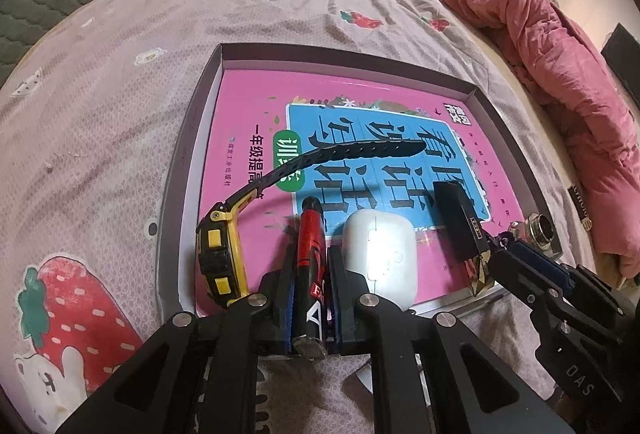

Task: Organize rigid objects
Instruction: 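Open both tools to release the lighter and black case in the tray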

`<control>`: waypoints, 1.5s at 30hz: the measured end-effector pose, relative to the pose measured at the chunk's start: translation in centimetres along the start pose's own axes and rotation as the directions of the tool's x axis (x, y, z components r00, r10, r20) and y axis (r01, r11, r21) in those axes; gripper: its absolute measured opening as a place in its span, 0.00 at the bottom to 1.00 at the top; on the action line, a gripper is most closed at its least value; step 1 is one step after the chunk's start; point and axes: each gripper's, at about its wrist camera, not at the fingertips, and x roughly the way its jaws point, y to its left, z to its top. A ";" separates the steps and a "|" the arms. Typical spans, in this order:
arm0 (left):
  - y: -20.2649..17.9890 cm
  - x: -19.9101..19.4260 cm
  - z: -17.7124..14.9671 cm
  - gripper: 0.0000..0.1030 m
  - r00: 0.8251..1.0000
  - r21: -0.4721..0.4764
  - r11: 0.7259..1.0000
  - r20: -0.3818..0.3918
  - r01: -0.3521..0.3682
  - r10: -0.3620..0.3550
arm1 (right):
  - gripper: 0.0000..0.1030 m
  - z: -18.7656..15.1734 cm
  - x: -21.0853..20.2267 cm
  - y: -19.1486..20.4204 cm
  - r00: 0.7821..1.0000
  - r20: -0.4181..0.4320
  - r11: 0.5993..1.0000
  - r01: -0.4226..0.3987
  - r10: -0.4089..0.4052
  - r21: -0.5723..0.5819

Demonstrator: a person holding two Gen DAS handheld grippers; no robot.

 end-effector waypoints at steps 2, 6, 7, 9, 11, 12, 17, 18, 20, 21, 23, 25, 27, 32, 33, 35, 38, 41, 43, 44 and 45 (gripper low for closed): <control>0.0 0.0 0.0 0.16 1.000 -0.002 1.000 -0.003 0.001 -0.001 | 0.25 0.0 0.1 0.1 1.000 -0.003 1.000 0.005 -0.005 -0.005; 0.2 -0.1 0.1 0.30 1.000 -0.010 1.000 0.002 0.013 -0.013 | 0.25 0.0 0.1 0.3 1.000 -0.002 1.000 0.024 -0.024 -0.017; 0.3 -0.1 0.1 0.33 1.000 -0.014 1.000 0.003 0.017 -0.017 | 0.25 0.0 0.1 0.3 1.000 -0.003 0.999 0.029 -0.029 -0.019; 0.5 -0.3 0.1 0.42 1.000 -0.021 1.000 0.007 0.020 -0.020 | 0.25 0.0 0.1 0.3 0.999 -0.002 0.999 0.034 -0.034 -0.019; 0.5 -0.5 0.1 0.43 1.000 -0.023 0.999 0.011 0.025 -0.025 | 0.25 0.1 0.1 0.3 0.999 -0.004 0.999 0.039 -0.039 -0.019; 0.5 -0.6 0.2 0.44 0.999 -0.022 0.999 0.014 0.029 -0.029 | 0.25 0.1 0.1 0.3 0.999 -0.004 0.999 0.041 -0.041 -0.020; 0.2 -1.4 0.2 0.50 0.998 -0.012 0.999 0.035 0.045 -0.045 | 0.25 0.2 -0.1 0.4 0.999 0.001 0.998 0.052 -0.052 -0.022; 0.1 -1.5 0.2 0.52 0.998 -0.011 0.999 0.038 0.047 -0.046 | 0.25 0.2 -0.2 0.4 0.999 0.003 0.998 0.053 -0.053 -0.023; 0.0 -1.8 0.1 0.54 0.998 -0.012 0.999 0.039 0.050 -0.049 | 0.25 0.2 -0.3 0.4 0.998 0.003 0.998 0.058 -0.058 -0.025; 0.0 -2.0 0.1 0.56 0.998 -0.012 0.999 0.042 0.048 -0.048 | 0.26 0.2 -0.3 0.4 0.998 0.004 0.998 0.060 -0.060 -0.025; 0.0 -2.3 0.1 0.58 0.998 -0.013 0.999 0.045 0.047 -0.046 | 0.27 0.2 -0.4 0.3 0.998 0.004 0.998 0.060 -0.059 -0.021; 0.0 -2.6 0.1 0.60 0.997 -0.018 0.998 0.045 0.064 -0.063 | 0.30 0.3 -0.6 0.3 0.998 0.011 0.998 0.059 -0.059 -0.019; -0.1 -3.0 0.2 0.62 0.997 -0.013 0.998 0.052 0.065 -0.065 | 0.32 0.4 -0.8 0.4 0.998 0.018 0.998 0.057 -0.057 -0.020; -0.5 -4.1 0.1 0.70 0.996 0.005 0.998 0.065 0.056 -0.056 | 0.37 0.5 -1.4 0.7 0.998 0.034 0.998 0.057 -0.056 -0.033; -0.5 -4.3 0.1 0.71 0.996 0.009 0.999 0.067 0.053 -0.053 | 0.41 0.4 -1.5 0.7 0.998 0.039 0.998 0.058 -0.057 -0.036; -0.6 -4.6 0.1 0.72 0.996 0.014 0.999 0.074 0.047 -0.047 | 0.43 0.4 -1.8 0.8 0.997 0.047 0.997 0.063 -0.061 -0.039; -0.6 -5.3 -0.1 0.72 0.995 0.018 0.999 0.087 0.038 -0.040 | 0.44 0.5 -2.4 0.8 0.996 0.063 0.997 0.068 -0.065 -0.042; -0.5 -5.9 -0.3 0.73 0.995 0.018 0.999 0.097 0.033 -0.034 | 0.46 0.5 -3.0 0.7 0.995 0.078 0.997 0.069 -0.065 -0.043; -0.4 -6.2 -0.5 0.73 0.995 0.016 0.999 0.098 0.030 -0.032 | 0.48 0.5 -3.2 0.7 0.994 0.083 0.997 0.069 -0.065 -0.040; -0.3 -6.3 -0.6 0.74 0.995 0.015 0.999 0.097 0.032 -0.033 | 0.49 0.4 -3.4 0.6 0.994 0.087 0.997 0.069 -0.065 -0.040; -0.3 -6.5 -0.7 0.74 0.995 0.015 0.999 0.096 0.032 -0.034 | 0.49 0.4 -3.5 0.6 0.994 0.089 0.997 0.069 -0.066 -0.039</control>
